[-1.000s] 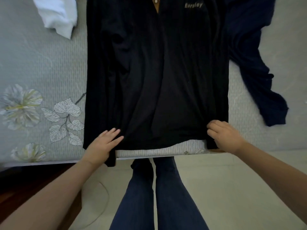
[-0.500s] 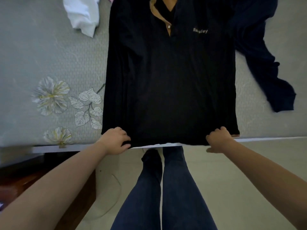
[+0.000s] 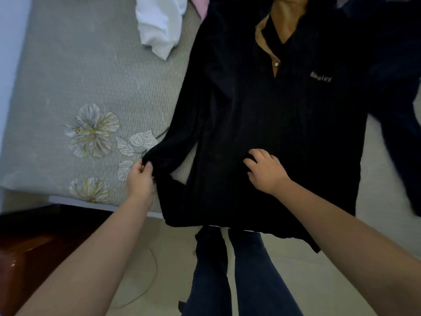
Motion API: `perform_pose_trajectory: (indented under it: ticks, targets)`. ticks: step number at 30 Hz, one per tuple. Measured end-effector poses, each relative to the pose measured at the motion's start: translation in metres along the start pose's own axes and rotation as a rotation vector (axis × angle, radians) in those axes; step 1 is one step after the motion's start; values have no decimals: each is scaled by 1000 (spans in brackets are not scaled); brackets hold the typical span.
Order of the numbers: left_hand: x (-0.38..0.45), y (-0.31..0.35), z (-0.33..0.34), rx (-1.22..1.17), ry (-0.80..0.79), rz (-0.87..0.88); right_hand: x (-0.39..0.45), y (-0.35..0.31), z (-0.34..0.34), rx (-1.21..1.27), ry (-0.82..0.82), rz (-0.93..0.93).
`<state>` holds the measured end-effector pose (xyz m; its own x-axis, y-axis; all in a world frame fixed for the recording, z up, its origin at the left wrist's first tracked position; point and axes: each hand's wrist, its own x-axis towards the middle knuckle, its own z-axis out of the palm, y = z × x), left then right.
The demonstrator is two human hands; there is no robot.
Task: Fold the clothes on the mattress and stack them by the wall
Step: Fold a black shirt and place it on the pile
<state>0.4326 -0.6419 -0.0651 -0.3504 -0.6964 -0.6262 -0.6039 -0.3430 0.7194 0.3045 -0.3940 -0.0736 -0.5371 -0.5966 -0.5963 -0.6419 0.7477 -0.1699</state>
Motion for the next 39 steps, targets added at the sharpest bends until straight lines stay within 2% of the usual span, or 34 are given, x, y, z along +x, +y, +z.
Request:
perform_pose_trajectory:
  ticks: [3, 5, 7, 10, 12, 14, 15, 17, 19, 22, 25, 29, 30, 33, 35, 37, 39]
  targets:
    - [7, 46, -17, -347, 81, -11, 11, 9, -16, 113, -4, -8]
    - [7, 76, -19, -463, 123, 25, 18, 15, -30, 232, -58, -27]
    - [0, 106, -6, -526, 82, 66, 21, 24, -45, 330, -132, -27]
    - [-18, 152, 34, -579, -131, 181, 16, 45, -65, 465, -133, 56]
    - [-33, 177, 73, -542, -354, 233, 7, 68, -72, 629, -47, 166]
    - [-52, 192, 119, -469, -605, 205, -9, 96, -71, 822, 39, 318]
    - [-62, 192, 145, -373, -729, 173, -18, 111, -69, 888, 78, 381]
    - [-78, 183, 192, -18, -892, 143, -37, 137, -59, 988, 148, 473]
    - [-81, 168, 229, 192, -816, 121, -52, 158, -51, 1051, 215, 559]
    - [-64, 145, 244, 210, -513, 74, -56, 171, -40, 1067, 304, 641]
    - [-37, 123, 227, 622, -379, 257, -45, 162, -38, 934, 435, 563]
    - [-2, 123, 205, 914, -368, 522, -9, 133, -53, 341, 598, 174]
    - [5, 125, 203, 972, -369, 578, 4, 124, -58, 228, 544, 102]
    - [20, 126, 201, 1189, -375, 746, 40, 97, -64, 139, 220, 46]
    - [28, 120, 200, 1354, -385, 830, 58, 92, -63, 67, 170, 73]
    - [37, 117, 200, 1507, -393, 836, 57, 97, -67, 24, 250, 32]
    - [43, 115, 201, 1643, -381, 838, 41, 113, -75, 39, 484, 22]
